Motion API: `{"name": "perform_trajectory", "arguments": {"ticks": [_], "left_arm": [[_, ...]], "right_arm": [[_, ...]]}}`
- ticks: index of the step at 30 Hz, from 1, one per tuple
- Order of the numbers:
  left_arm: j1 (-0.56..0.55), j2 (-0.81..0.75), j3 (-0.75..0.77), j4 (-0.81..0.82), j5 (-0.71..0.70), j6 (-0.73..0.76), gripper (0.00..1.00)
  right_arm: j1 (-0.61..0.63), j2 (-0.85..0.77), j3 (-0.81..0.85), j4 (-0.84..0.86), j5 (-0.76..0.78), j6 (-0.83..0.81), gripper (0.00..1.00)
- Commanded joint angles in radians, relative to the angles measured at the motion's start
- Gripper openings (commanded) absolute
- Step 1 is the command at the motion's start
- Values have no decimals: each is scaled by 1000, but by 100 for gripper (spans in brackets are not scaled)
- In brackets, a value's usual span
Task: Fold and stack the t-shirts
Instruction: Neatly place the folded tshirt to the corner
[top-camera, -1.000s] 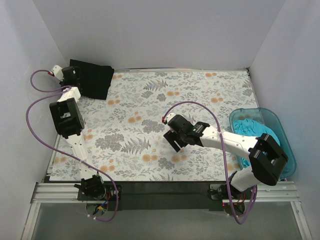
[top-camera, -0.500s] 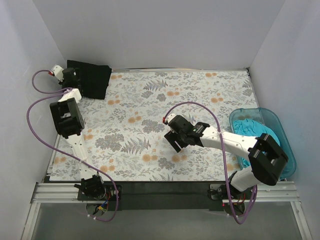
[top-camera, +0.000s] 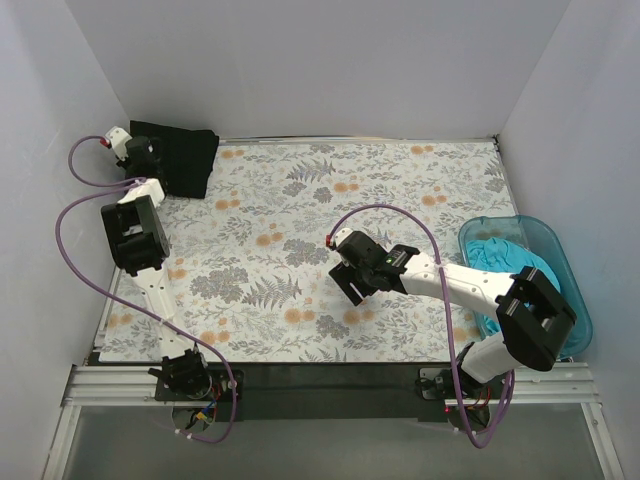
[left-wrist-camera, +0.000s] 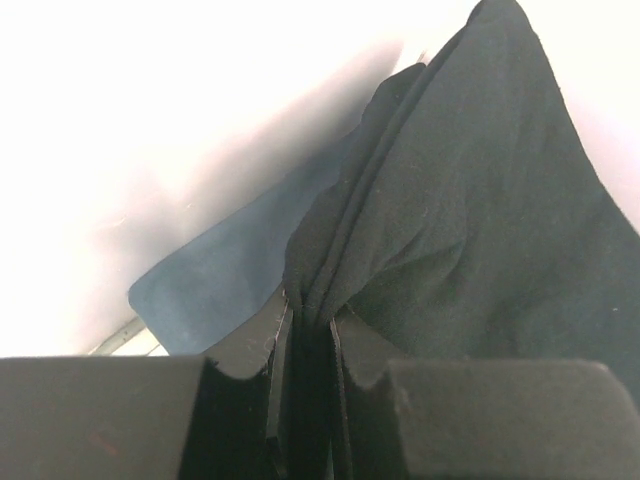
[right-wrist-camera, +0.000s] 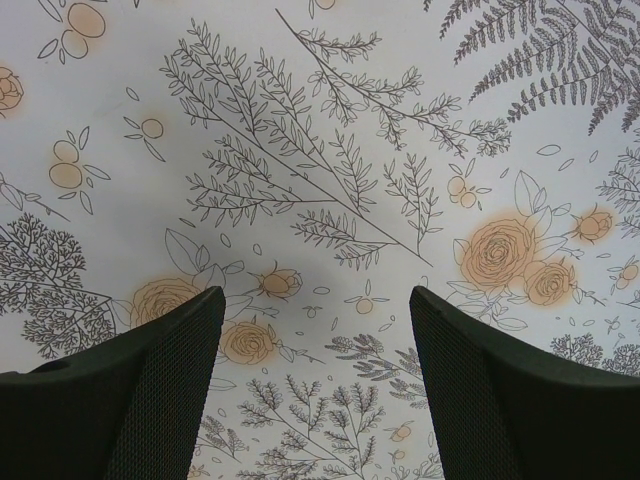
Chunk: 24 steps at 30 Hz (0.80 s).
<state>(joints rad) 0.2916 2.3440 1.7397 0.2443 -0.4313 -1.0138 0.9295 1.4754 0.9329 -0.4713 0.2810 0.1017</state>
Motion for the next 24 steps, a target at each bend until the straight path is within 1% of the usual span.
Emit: {"name": "perform_trajectory", "arguments": {"ticks": [1,4,5,7,8,9,11,12,14,18,19,20,22,24], "left_arm": [[12,6,41,55,-52,63,8],[12,5,35,55,-64,69,17],[12,3,34,55,-66,75,21],[11,-5,29,55,-60,83,25],[11,-12,26,61,-55,92,32],[9,-17,23,62,-53,95,35],[7,-28,12,64,-52,101,46],[7,-34,9,62,-50,107,55],[4,-51,-2,61,-44,116,60],[-15,-97,-46,59,-43,138,76],[-19,-104,-54,61,-41,139,83],[-23,-123,-63,50,-37,139,87],[-34,-143,-88,40,-21,135,90],[-42,-176,-123,30,-23,130,91]], "right_arm": [[-3,3,-3,8,-8,7,68],[-3,6,3,8,-11,7,68],[-3,5,1,8,-12,6,68],[-3,-3,1,10,-11,7,68],[-3,-3,3,7,-12,7,68],[-3,-4,4,8,-16,7,68],[-3,-9,12,5,-16,6,68],[-3,-15,15,3,-16,4,68],[-3,-26,21,2,-6,0,68],[-3,-73,23,-6,14,10,68],[-3,-84,23,-7,27,16,68],[-4,-95,23,-7,33,27,68],[-4,-130,20,-12,56,36,68],[-4,-164,18,-16,70,49,68]]}}
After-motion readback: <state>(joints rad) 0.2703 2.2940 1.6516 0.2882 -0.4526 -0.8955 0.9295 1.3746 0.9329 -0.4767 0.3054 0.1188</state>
